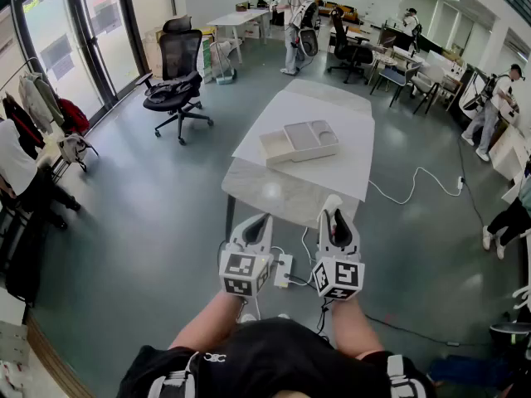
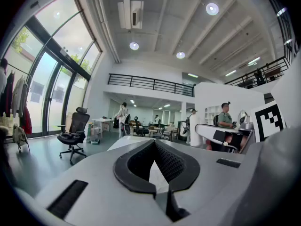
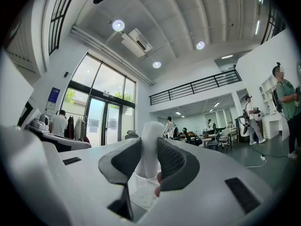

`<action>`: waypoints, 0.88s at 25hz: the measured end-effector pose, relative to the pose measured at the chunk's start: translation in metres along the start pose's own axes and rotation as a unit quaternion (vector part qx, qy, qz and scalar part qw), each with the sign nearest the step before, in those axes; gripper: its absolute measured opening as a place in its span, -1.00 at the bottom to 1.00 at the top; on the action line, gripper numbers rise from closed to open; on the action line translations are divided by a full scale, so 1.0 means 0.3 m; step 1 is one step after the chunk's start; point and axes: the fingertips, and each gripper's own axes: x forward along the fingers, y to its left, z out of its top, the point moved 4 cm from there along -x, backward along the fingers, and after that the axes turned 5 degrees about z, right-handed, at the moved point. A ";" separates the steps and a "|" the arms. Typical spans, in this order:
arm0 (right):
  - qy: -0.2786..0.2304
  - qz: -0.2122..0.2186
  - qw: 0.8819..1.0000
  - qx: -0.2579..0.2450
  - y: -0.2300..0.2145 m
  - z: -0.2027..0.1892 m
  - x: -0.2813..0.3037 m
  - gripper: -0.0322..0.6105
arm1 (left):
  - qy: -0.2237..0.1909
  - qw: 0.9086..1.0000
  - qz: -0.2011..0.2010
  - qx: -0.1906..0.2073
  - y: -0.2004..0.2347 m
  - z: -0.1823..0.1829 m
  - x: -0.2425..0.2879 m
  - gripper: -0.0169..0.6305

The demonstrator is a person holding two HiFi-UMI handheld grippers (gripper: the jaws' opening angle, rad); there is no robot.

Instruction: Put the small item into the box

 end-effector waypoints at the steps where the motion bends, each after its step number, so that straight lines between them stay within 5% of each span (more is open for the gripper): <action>1: 0.000 0.000 1.000 0.000 0.000 -0.003 0.006 -0.57 | 0.000 1.000 0.000 0.000 0.004 -0.001 0.003 -0.93; 22: -0.017 -0.004 1.000 -0.002 0.131 0.021 0.068 -0.57 | -0.017 1.000 -0.013 -0.005 0.133 0.017 -0.033 -0.93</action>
